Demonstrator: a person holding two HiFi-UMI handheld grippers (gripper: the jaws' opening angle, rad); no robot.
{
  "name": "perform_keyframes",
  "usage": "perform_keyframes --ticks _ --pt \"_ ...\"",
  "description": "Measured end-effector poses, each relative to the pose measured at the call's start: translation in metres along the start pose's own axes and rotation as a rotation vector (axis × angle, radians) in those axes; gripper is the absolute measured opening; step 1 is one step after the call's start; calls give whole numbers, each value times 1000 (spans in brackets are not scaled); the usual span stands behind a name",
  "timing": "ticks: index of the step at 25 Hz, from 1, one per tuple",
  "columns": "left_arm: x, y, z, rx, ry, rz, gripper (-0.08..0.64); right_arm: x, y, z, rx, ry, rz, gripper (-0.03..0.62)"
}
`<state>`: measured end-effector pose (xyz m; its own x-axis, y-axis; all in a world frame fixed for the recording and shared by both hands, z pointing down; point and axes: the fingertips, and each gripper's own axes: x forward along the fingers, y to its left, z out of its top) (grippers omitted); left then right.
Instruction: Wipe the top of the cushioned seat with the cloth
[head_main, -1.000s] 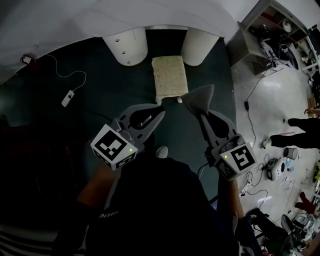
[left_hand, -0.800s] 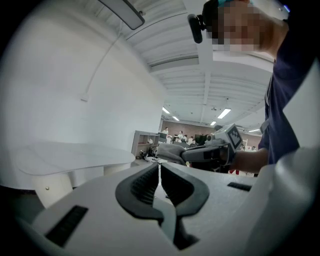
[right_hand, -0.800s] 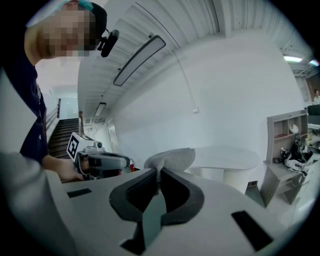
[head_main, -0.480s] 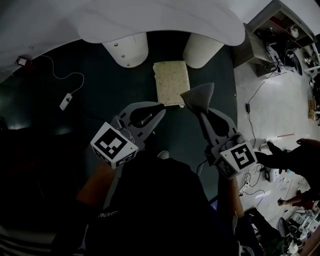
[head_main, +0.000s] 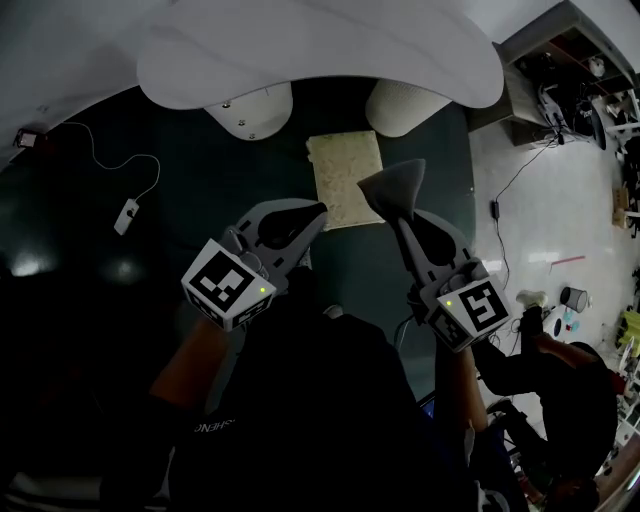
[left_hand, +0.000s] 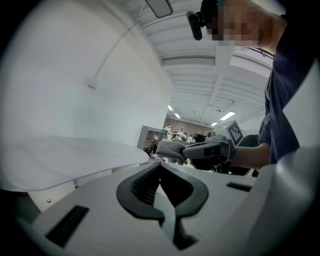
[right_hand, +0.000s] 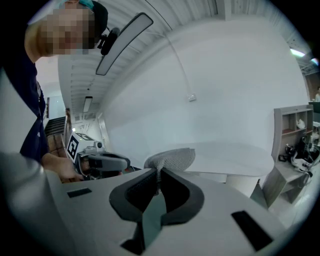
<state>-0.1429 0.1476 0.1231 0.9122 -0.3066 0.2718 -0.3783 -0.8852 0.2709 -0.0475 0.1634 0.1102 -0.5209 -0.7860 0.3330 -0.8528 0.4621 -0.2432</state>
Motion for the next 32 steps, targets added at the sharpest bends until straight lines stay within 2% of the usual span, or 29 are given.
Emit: perform_keyframes --ticks 8,16,22,27,32 --pt "19 80 5 -16 25 -19 8 75 -32 17 16 34 -26 40" --pt "39 137 -12 -59 60 7 8 132 -57 7 22 100 -7 40" --pt "65 163 -41 -97 74 41 8 167 -83 -25 15 149 36 40" --pt "91 184 -74 -136 97 106 8 199 -115 -64 10 195 84 40" --pt "123 199 -114 -201 113 177 8 234 -150 -113 -13 252 170 40"
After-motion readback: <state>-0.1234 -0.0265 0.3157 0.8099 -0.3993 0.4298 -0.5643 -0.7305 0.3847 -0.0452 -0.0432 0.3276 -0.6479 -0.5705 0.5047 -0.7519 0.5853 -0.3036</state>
